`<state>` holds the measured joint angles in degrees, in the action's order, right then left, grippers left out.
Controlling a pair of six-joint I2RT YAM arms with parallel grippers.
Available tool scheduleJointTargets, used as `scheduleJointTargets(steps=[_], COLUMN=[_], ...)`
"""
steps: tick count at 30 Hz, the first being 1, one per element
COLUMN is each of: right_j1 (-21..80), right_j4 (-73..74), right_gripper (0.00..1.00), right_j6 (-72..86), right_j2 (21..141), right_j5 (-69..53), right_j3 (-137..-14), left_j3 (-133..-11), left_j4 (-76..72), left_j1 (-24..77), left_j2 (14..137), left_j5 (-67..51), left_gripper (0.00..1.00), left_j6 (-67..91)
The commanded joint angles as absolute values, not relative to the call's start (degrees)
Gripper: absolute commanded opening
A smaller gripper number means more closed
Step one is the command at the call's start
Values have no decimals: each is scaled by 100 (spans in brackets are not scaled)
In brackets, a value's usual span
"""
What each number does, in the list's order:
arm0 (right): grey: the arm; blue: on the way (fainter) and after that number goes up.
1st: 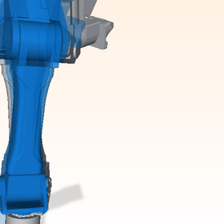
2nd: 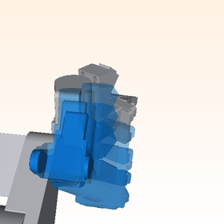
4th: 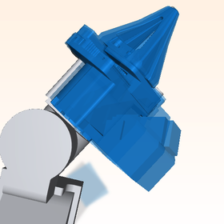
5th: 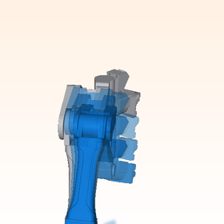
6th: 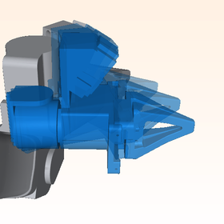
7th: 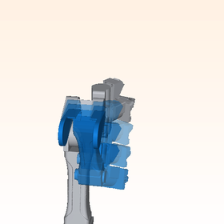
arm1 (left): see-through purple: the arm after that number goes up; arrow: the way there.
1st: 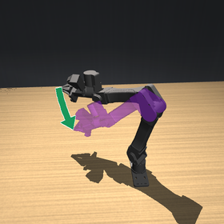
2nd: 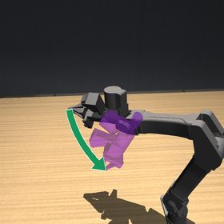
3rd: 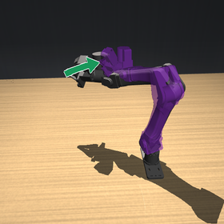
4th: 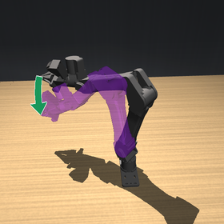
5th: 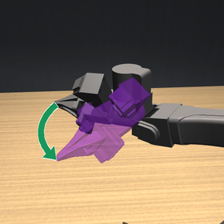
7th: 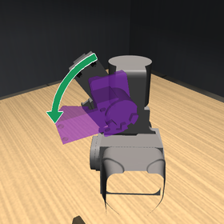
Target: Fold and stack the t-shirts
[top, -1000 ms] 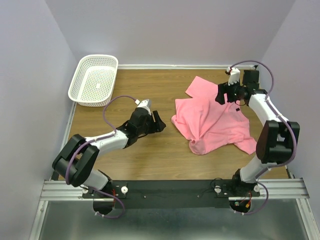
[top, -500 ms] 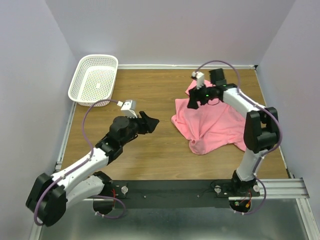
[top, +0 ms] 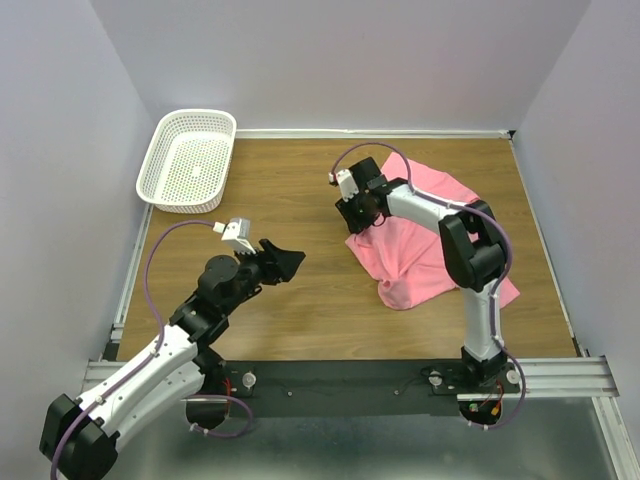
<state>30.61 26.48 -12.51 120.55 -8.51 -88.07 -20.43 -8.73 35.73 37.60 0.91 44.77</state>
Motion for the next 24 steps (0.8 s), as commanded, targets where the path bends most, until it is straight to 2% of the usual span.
scheduleJointTargets(steps=[1, 4, 7, 8, 9, 14, 16, 17, 18, 20, 21, 22, 24], right_j1=[3217, 3226, 3226, 3226, 3234, 3103, 2893, 2831, 2769, 2602, 2558, 2505, 2373], right_j4=[2716, 2733, 2768, 2795, 2804, 2857, 2848, 2848, 2856, 2839, 2813, 2786, 2602], right_gripper=[40, 16, 3, 1, 1, 1, 4, 23, 30, 36, 43, 44, 50], right_j6=[-1239, -1213, -1309, -1388, -1510, -1723, -1591, -1530, -1399, -1284, -1092, -1038, -967], right_j2=[12094, 12085, 11761, 11621, 11393, 10049, 9897, 9923, 9975, 10098, 10247, 10309, 10301], right_j5=[-167, -368, -1131, -1543, -2495, -4743, -5166, -5159, -4855, -4179, -3714, -2935, -2446], right_j3=[-8631, -8578, -8596, -8587, -8578, -8490, -8359, -8306, -8236, -8157, -8121, -8069, -7937], left_j3=[-1934, -1951, -1960, -1960, -1960, -1986, -1978, -1969, -1960, -1960, -1969, -1969, -1978], left_j4=[-826, -914, -932, -923, -914, -844, -835, -844, -852, -861, -853, -853, -844], left_j1=[3559, 3560, 3560, 3560, 3560, 3560, 3559, 3560, 3551, 3551, 3559, 3551, 3560], left_j2=[3814, 3937, 3955, 3946, 3920, 3876, 3858, 3858, 3858, 3867, 3867, 3876, 3841], left_j5=[202, 150, 141, 141, 149, 193, 211, 202, 202, 193, 185, 185, 176], left_gripper=[70, 70, 70, 70, 70, 70, 70, 70, 70, 70, 70, 70, 70], left_j6=[4605, 4614, 4605, 4597, 4597, 4553, 4561, 4562, 4570, 4562, 4562, 4562, 4553])
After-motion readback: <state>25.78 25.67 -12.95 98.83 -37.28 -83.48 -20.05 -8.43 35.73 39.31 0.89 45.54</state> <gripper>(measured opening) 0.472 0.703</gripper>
